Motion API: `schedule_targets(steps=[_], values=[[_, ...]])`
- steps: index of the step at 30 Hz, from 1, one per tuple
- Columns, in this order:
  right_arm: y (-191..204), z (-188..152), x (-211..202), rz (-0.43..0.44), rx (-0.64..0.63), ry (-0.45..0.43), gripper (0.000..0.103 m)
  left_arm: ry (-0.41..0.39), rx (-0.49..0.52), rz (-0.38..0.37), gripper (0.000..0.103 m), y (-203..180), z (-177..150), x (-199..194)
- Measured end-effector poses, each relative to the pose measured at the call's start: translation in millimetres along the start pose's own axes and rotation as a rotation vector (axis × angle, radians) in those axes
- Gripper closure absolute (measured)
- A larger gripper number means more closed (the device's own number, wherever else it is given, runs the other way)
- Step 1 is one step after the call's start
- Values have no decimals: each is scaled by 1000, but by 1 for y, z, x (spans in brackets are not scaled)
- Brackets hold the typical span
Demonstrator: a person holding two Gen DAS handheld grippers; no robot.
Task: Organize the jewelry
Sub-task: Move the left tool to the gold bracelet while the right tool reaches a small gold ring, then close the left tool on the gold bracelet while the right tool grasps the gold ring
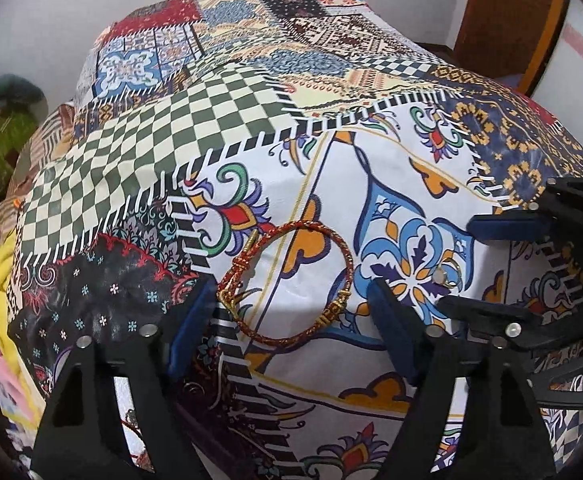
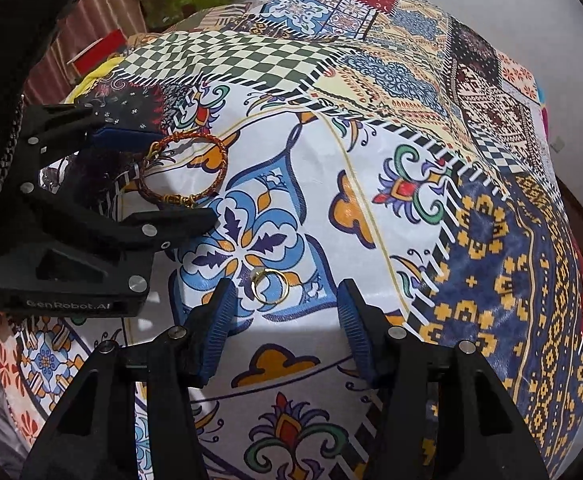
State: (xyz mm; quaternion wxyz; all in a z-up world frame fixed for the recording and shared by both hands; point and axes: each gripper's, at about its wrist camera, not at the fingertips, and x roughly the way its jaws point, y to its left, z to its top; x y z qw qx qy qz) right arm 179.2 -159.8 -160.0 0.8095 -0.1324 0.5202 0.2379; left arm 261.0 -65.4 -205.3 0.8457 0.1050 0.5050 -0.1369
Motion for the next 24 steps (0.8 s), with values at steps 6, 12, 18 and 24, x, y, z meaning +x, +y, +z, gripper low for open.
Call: schedule_targets(steps=[6,12,18,24], values=[[7,1,1,8,-9,-9,77,-32,-40,-6,56,6,-1,-4],[11,-1,-1,8,-24,-18,85,-35,-57,-55,83,7,-3,-10],[7,-2,-8,-10,5,-33,85,-36,-75,-79,89,4,-9,-17],[6,0,-22,-40,29,-68,85,-70,-81,-62,89,-1,-12,-38]])
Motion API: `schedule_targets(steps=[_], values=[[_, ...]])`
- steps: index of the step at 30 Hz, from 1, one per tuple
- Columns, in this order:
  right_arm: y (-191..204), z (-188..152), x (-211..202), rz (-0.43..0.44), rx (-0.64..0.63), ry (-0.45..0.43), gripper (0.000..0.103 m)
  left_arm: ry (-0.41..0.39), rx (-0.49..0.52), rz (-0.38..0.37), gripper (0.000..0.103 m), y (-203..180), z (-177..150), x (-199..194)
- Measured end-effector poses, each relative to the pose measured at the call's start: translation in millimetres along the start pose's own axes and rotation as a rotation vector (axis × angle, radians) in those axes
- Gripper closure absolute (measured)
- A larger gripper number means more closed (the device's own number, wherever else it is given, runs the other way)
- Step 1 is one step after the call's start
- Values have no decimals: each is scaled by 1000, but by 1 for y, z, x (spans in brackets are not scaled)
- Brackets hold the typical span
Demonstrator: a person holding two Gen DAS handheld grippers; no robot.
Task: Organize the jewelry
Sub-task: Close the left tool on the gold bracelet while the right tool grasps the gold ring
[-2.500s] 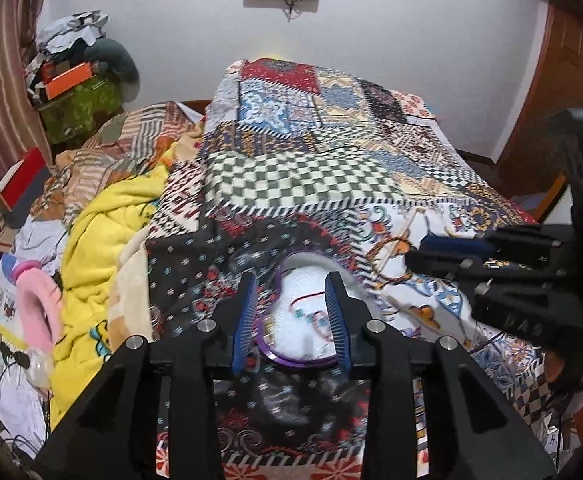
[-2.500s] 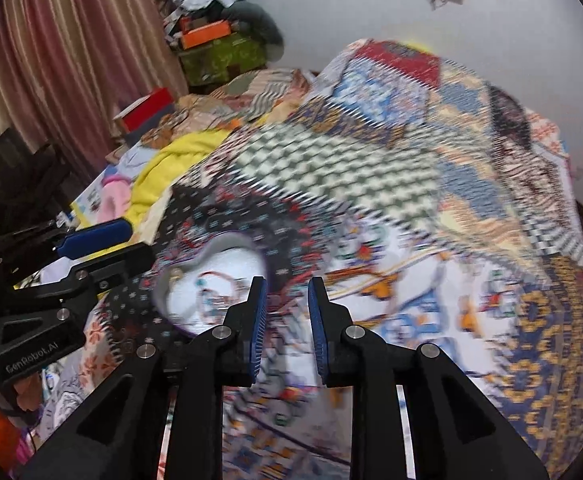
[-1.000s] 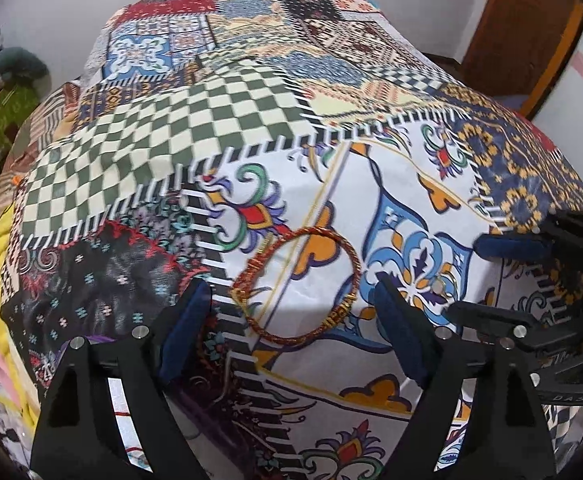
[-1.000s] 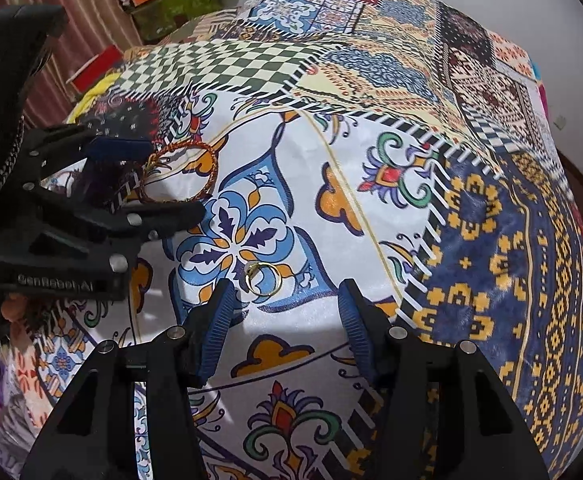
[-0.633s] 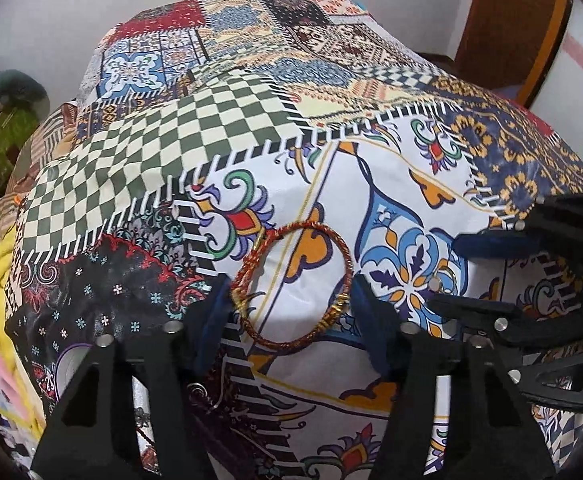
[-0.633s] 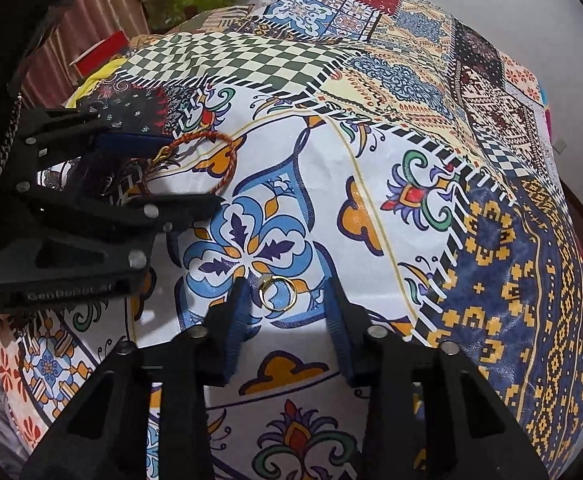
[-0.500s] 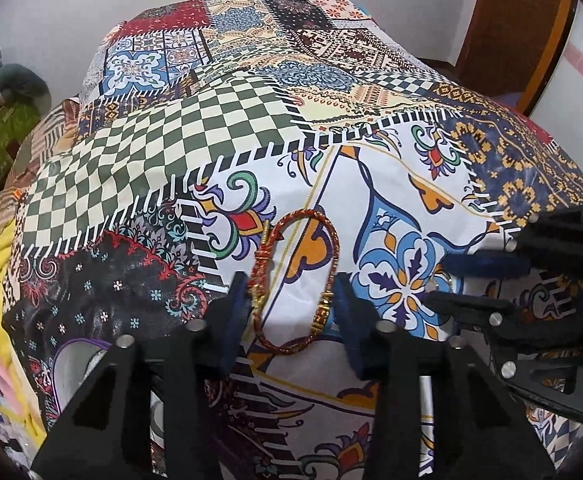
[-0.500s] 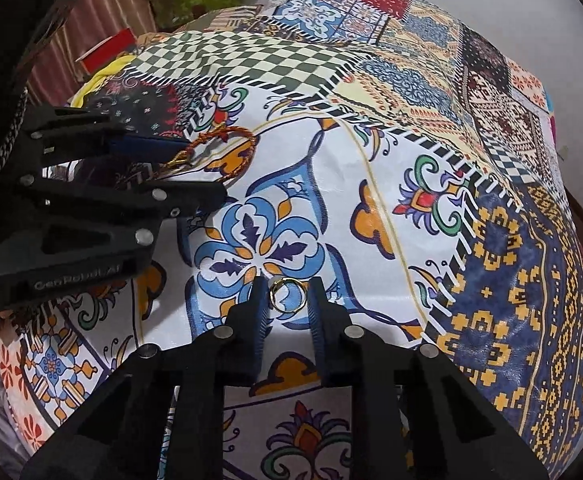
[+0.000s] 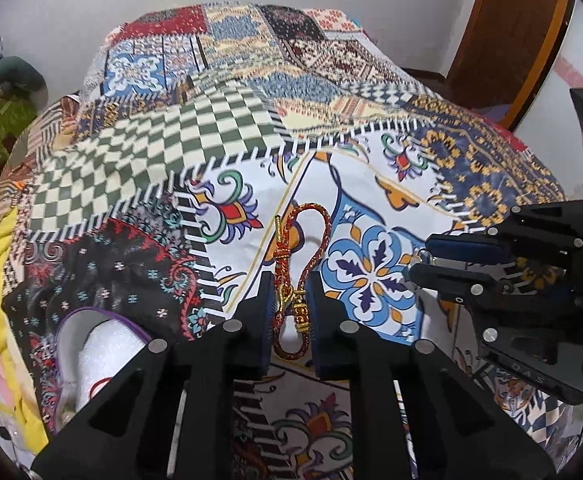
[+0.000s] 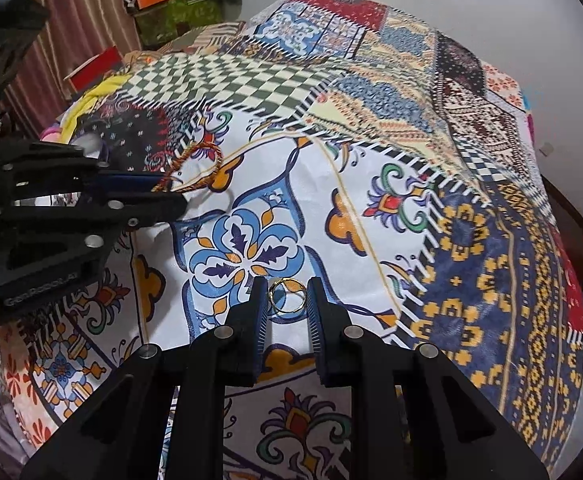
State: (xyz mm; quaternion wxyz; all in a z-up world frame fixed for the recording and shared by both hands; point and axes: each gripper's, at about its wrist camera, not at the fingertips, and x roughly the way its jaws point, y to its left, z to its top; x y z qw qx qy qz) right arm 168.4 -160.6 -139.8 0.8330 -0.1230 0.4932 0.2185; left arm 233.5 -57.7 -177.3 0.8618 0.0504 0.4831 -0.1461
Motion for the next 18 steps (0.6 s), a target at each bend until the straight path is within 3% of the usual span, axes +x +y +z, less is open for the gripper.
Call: schedule_targets(steps=[18], values=[[37,21,-65,-9,-2,-164,85,-152,-57,56,89,23,-16,-91]])
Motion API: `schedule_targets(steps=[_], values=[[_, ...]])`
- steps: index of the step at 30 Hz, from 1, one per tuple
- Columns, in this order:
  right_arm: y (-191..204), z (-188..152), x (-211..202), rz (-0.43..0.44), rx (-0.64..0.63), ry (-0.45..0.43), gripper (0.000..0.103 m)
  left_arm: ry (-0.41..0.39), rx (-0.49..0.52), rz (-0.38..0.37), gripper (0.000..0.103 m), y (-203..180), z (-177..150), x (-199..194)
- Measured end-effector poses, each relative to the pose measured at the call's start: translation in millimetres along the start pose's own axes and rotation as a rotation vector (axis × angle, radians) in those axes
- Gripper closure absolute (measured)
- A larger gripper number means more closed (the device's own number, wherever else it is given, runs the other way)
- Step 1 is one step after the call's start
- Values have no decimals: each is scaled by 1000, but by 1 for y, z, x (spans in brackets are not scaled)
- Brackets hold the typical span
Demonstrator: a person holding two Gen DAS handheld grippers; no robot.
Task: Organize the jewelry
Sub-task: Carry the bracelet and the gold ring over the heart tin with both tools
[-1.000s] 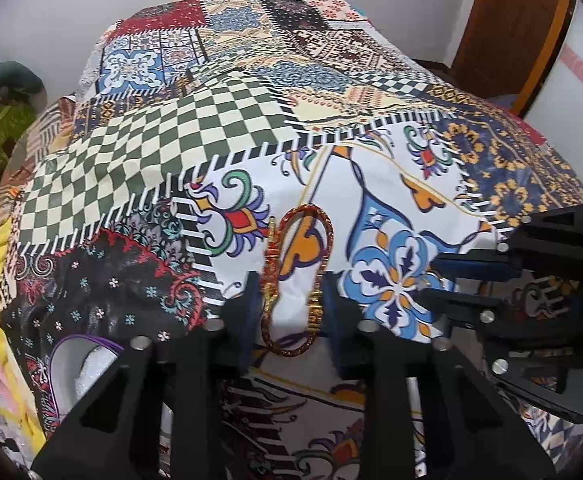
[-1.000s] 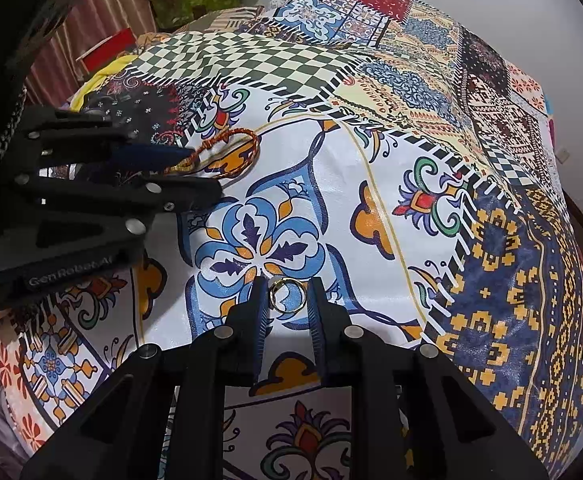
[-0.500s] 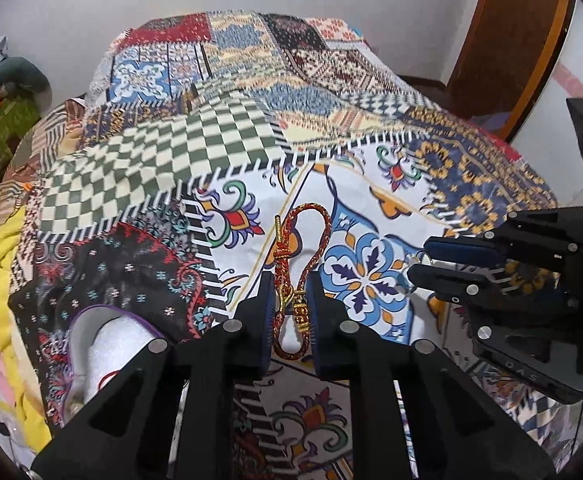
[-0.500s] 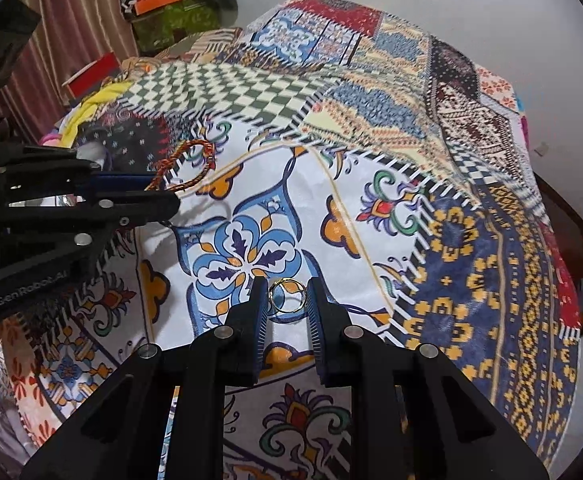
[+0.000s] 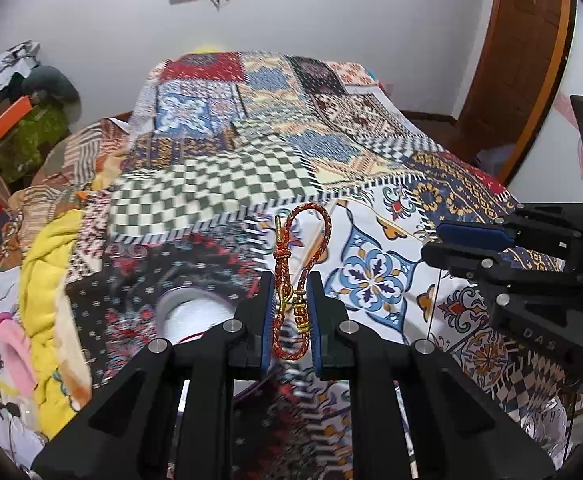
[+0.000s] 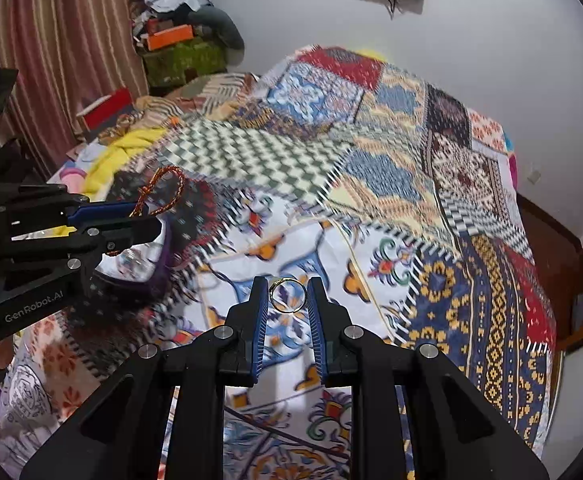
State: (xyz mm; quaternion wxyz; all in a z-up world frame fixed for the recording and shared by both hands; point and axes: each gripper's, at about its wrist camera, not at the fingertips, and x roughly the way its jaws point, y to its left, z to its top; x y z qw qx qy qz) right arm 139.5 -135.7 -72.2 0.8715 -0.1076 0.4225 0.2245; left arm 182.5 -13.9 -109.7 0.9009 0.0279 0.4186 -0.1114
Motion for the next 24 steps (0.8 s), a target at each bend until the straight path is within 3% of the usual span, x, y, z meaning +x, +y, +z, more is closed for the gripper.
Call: schedule_targets(steps=[12,24], values=[[48,23,-7,60,-43,-63,85,-69,-56,52,89,45,-16,-48],[86,31,18,123,-85,-43,85,-56,-92,43,89,78,-39,-52]])
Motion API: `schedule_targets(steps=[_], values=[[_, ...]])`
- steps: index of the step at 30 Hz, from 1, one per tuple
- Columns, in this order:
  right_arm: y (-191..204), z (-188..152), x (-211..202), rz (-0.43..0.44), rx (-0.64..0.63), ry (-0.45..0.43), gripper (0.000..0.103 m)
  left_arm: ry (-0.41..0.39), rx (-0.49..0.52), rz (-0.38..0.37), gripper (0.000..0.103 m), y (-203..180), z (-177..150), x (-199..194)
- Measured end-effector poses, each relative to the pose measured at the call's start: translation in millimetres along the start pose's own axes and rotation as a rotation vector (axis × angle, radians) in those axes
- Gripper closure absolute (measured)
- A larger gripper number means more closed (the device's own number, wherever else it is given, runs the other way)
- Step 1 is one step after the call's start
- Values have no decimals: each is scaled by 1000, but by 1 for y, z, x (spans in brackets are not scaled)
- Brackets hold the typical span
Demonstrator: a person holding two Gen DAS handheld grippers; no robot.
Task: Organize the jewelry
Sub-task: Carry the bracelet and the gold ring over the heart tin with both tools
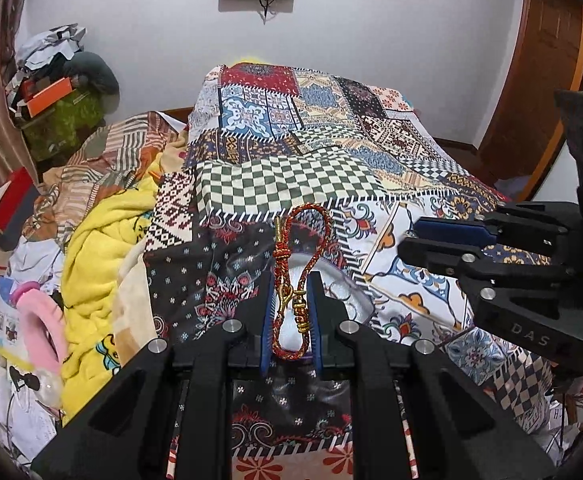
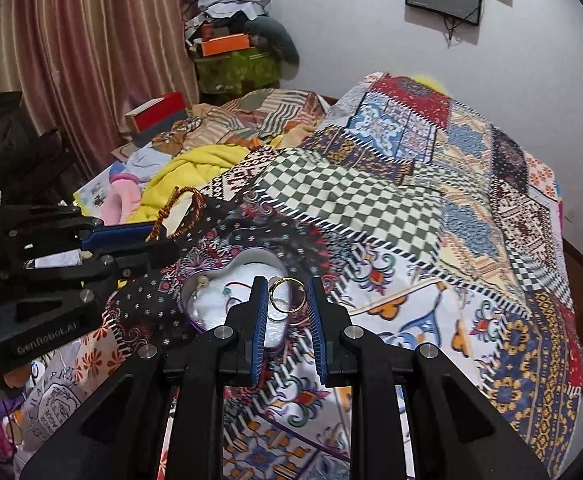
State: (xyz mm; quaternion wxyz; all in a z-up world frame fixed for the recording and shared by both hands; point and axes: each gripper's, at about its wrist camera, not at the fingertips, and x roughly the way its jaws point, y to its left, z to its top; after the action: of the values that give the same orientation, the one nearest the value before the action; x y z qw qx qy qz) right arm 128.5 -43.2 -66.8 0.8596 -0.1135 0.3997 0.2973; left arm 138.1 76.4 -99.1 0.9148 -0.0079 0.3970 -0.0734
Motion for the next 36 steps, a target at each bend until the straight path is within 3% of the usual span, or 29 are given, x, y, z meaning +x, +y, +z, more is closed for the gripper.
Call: schedule_targets(steps=[12,26,36], values=[[5,4,32,19,10,63,85,75,-8,-58,89,8,-14,38],[4,11,49,84,26,86,85,76,-17,-67,89,8,-13,42],[2,12,52,127,36,104,85,72,8,-52,68,1,-15,39]])
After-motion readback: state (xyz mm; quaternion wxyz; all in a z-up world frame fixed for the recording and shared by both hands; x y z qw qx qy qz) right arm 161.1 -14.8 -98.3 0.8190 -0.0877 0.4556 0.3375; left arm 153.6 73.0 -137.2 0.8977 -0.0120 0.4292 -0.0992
